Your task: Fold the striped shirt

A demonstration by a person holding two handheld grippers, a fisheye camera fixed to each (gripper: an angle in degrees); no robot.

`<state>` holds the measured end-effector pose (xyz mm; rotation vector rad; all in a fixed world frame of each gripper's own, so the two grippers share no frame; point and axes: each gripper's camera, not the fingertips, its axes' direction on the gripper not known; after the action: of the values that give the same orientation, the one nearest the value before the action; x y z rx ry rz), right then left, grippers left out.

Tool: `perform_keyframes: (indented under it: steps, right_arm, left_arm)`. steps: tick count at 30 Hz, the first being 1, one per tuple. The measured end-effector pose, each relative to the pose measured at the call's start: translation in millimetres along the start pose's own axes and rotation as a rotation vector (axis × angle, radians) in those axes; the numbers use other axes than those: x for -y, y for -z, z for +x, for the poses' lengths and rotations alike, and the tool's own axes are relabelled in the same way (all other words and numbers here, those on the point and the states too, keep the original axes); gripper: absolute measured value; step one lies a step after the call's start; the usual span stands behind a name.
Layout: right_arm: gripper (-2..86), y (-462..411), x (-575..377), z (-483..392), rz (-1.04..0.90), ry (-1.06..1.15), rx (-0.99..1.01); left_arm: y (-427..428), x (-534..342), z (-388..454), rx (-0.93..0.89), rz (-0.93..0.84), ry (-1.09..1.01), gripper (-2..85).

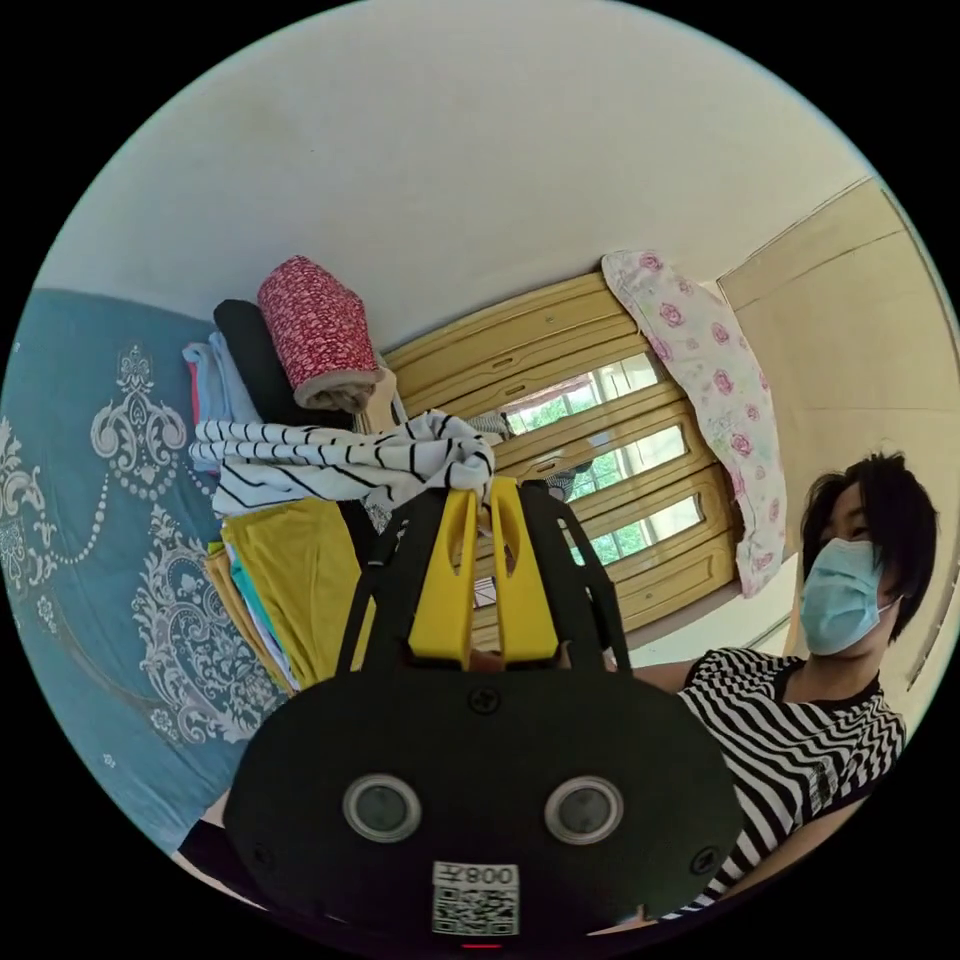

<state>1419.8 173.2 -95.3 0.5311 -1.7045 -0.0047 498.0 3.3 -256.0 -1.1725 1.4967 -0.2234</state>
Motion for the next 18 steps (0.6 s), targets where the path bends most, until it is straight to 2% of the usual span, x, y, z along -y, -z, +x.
perform_keyframes:
  steps: [6,11,14,18]
  right_arm:
    - [0.6,112.8,-11.9,43.9,-0.048,-0.167,-0.07]
    - [1.1,162.8,-67.9,133.3,-0.167,-0.558,-0.13]
    - [1.6,187.2,-84.7,140.5,-0.173,-0.616,-0.105]
    - [2.0,219.5,-85.8,140.2,-0.162,-0.646,-0.096]
  left_arm:
    - [-143.2,-29.1,-24.4,0.072,-0.111,0.137,3.4]
    - [-256.3,-77.5,-97.2,0.228,-0.369,0.396,3.4]
    - [-290.4,-94.6,-113.6,0.213,-0.385,0.505,3.5]
    - [-323.3,-98.7,-124.3,0.224,-0.419,0.552,3.6]
